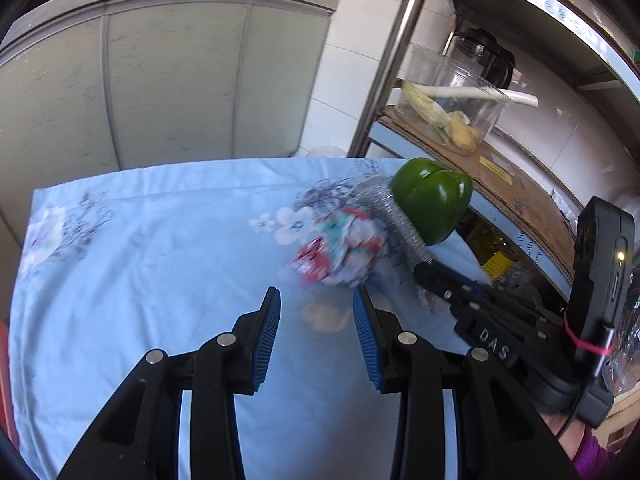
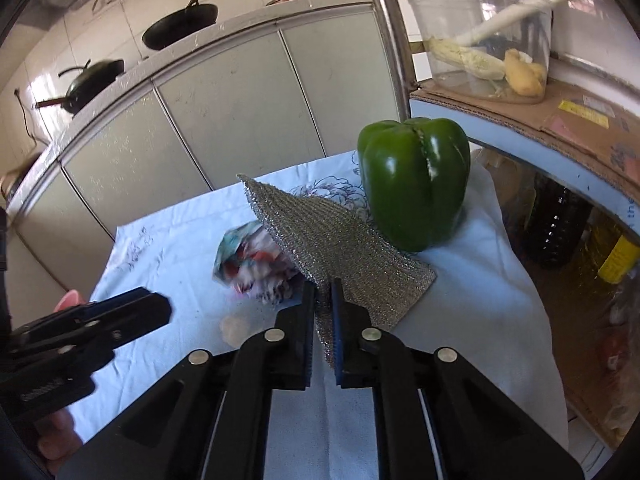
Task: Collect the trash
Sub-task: 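Grasp the crumpled colourful wrapper with the left tool while the right tool grasps the silver mesh pad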
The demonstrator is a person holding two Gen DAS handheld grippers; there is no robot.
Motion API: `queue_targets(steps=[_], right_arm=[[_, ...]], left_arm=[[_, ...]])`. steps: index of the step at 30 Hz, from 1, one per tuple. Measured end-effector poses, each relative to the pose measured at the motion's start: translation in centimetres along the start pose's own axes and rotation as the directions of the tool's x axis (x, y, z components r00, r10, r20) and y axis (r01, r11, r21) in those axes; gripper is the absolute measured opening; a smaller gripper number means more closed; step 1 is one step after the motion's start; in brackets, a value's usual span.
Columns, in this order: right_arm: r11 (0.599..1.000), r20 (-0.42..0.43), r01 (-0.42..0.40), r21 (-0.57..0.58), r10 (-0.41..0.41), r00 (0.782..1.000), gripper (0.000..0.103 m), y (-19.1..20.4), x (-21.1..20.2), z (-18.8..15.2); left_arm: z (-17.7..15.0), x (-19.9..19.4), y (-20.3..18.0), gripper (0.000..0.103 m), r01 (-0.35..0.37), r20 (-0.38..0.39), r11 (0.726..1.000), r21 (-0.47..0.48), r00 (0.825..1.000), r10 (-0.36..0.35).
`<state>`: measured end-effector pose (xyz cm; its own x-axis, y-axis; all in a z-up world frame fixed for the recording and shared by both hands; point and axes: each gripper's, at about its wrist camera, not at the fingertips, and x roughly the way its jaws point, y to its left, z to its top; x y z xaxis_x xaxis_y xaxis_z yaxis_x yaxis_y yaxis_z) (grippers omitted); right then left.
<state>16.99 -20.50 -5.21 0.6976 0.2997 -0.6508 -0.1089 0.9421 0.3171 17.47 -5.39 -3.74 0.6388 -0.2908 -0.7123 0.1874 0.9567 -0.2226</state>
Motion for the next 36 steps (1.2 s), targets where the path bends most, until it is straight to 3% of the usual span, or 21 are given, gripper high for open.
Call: queue_targets(steps=[8,13,15,17,18,24,36], right_arm=[[0.995,-0.02,-0.046,0.091,0.048,0.999,0.008,-1.7,0.6,0.1],[0.995,-0.022,-0.049,0.092,0.052,0.998,0.008,-1.7,0.6,0.1],[0.994,-0.023,-0.053,0.095,0.055,0.998,0.008,-1.7,0.6,0.1],[0.994,-0.026,-0.055,0.095,0.058,0.998,0.008,-1.8,0.7,0.2],[0.994,-0.025,-0.056,0.095,0.058,0.998,0.008,-1.8,0.7,0.2],[0.994,-0.021,-0.06,0.095,0.062,0.998,0.008,-1.8,0.6,0.1],[0.993,-0.02,-0.066,0.093,0.068,0.997,0.008,-1.8,0.7,0.2]], left_arm=[[1.5,2.3,-2.4,0.037,0.002,0.024,0.998,0.055,1.0,-0.003],[1.4,4.1,-2.9,0.033,-0.051,0.017,0.994,0.093,0.999,0.049],[1.3,4.7,-2.8,0.027,-0.059,0.008,0.993,0.098,0.998,0.059],[1.1,5.1,-2.6,0.009,-0.063,0.0,0.993,0.097,0.998,0.064],[1.1,5.2,-2.4,0.008,-0.059,-0.003,0.994,0.091,0.998,0.059],[0.7,2.9,-1.4,0.006,-0.049,0.044,0.997,0.066,0.998,0.046],[-2.0,-4.4,1.8,0.006,-0.119,0.096,0.992,-0.031,0.988,0.122]])
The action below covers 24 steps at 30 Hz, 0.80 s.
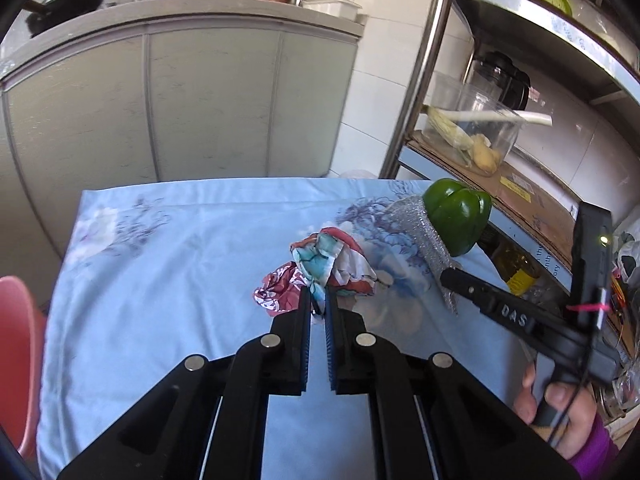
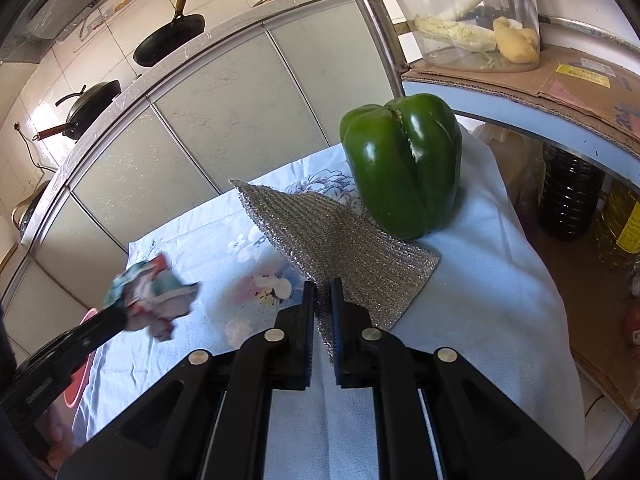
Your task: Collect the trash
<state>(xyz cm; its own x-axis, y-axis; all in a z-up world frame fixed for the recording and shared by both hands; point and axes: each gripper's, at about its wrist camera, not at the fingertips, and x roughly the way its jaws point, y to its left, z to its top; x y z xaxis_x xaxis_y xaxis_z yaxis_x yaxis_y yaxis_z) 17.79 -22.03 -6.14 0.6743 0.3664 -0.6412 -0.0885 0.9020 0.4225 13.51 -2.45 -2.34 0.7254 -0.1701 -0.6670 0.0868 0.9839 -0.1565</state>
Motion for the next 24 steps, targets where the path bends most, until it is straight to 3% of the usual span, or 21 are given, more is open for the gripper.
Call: queue_targets(steps=[11,19,24], right_arm=[[1.0,0.002,0.021,-0.017,-0.021,1.0,0.008,0.3,0.0,0.0],[0.997,0.032,0.049,-0.062,-0.047,0.998,0.008,1.6,-1.3,-0.9],[0.997,0.034,0.026,-0.077,-0.023,0.999,0.008,2.8,-2.7,-1.9]], left_arm=[[-2.7,-4.8,1.3,0.006,-0.075,0.044,0.997,-0.018,0.996,0.076],[-4.3,-6.2,3.0,0.006,-0.095,0.029,0.993,-0.064,0.995,0.097],[-4.9,-6.4,3.5,0.006,-0.106,0.026,0.991,-0.076,0.994,0.108]])
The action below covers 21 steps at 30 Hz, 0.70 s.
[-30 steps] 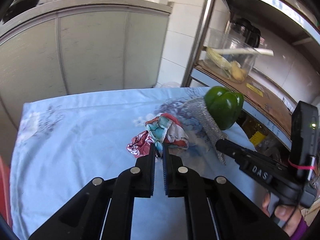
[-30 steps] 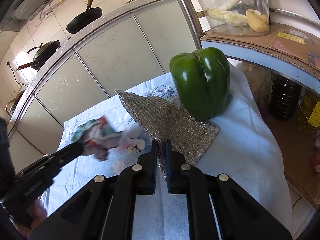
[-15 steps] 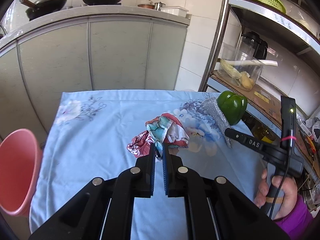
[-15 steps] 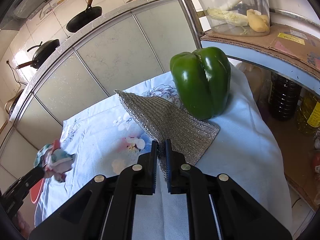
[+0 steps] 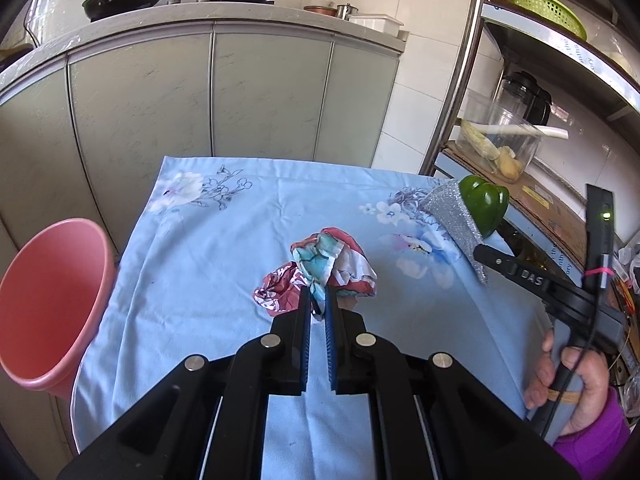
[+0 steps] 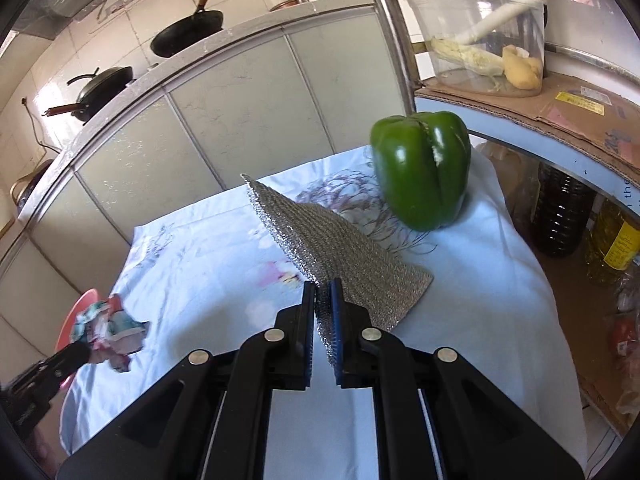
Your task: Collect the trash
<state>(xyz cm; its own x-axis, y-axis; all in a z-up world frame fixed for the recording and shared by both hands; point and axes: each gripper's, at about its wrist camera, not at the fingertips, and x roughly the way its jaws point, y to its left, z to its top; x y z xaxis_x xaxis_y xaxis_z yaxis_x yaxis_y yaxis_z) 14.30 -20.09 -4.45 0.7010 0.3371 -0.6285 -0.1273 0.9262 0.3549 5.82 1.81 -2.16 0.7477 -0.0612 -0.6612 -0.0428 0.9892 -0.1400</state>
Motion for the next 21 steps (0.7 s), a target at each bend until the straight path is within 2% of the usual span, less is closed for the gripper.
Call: queue_targets(steps=[6,21], right_arm=[[0.999,-0.011,-0.054,0.003,0.054,0.998,0.008,1.5,-1.7,-1.3],[0.996,-0.008,-0.087,-0.019,0.087,0.996,0.008,3.6,-3.1,-4.2]], left_arm=[[-0.7,0.0,-0.2,0.006,-0.009,-0.003,1.0,0.003,1.0,0.009],[-2.1,-0.7,-0.5,0.006,-0.007,-0.003,1.0,0.016,1.0,0.007]])
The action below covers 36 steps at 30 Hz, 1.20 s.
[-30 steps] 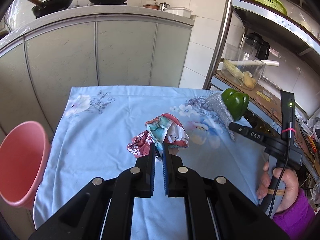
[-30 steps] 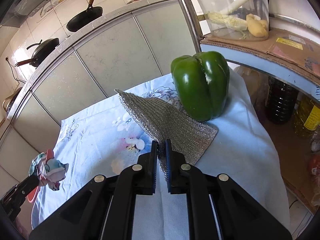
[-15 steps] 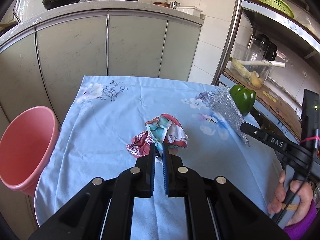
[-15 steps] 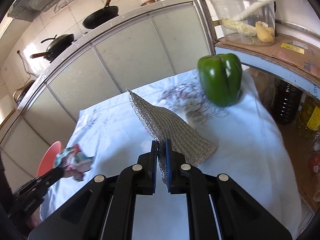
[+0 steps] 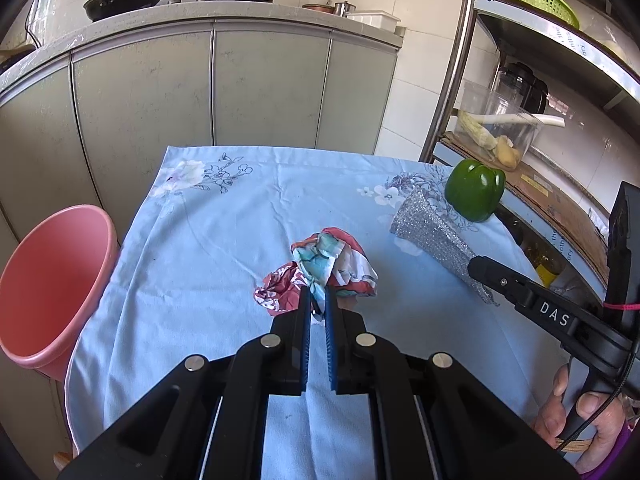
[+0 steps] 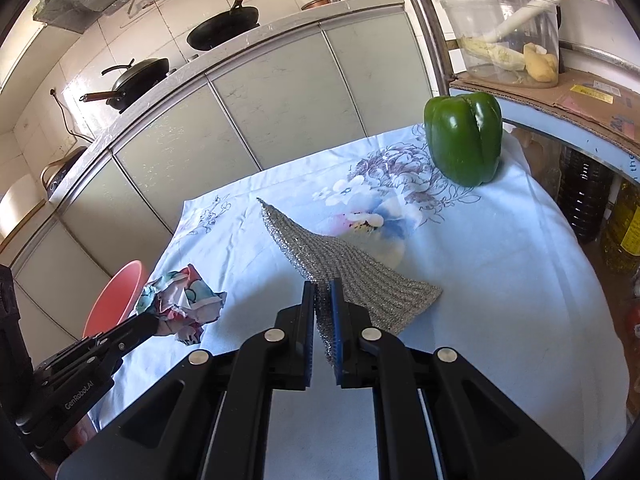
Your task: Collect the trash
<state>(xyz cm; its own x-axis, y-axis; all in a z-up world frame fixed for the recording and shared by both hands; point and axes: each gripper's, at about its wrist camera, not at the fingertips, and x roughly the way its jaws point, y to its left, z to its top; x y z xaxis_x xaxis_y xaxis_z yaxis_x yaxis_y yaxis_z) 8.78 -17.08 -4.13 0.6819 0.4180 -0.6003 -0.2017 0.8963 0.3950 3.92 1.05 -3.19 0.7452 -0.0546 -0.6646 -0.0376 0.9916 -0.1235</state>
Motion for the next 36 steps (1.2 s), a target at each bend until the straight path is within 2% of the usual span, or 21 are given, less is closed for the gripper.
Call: queue_targets(steps=[17,25,31,36], right_arm=[[1.0,-0.02,-0.019,0.006,0.019,1.0,0.008,-0.1,0.7,-0.1],[1.0,-0.026,0.003,0.006,-0.003,1.0,0.008,-0.1,0.8,-0.2],[0.998,0.0,0.052,-0.041,-0.052,0.999,0.008,0.8,0.5,-0.3],[0.997,0.007,0.024,-0.072,-0.024,1.0,0.008,2.5,0.0,0.3]], left_arm=[[-0.4,0.1,0.5,0.006,0.005,-0.003,1.0,-0.021,1.0,-0.005],[-0.8,0.1,1.4,0.006,0.018,-0.001,0.999,-0.034,1.0,-0.018],[-0.7,-0.4,2.5,0.006,0.019,0.012,0.998,-0.059,1.0,-0.018],[-0.6,-1.3,3.3,0.006,0.009,0.038,0.998,-0.068,0.999,-0.006]])
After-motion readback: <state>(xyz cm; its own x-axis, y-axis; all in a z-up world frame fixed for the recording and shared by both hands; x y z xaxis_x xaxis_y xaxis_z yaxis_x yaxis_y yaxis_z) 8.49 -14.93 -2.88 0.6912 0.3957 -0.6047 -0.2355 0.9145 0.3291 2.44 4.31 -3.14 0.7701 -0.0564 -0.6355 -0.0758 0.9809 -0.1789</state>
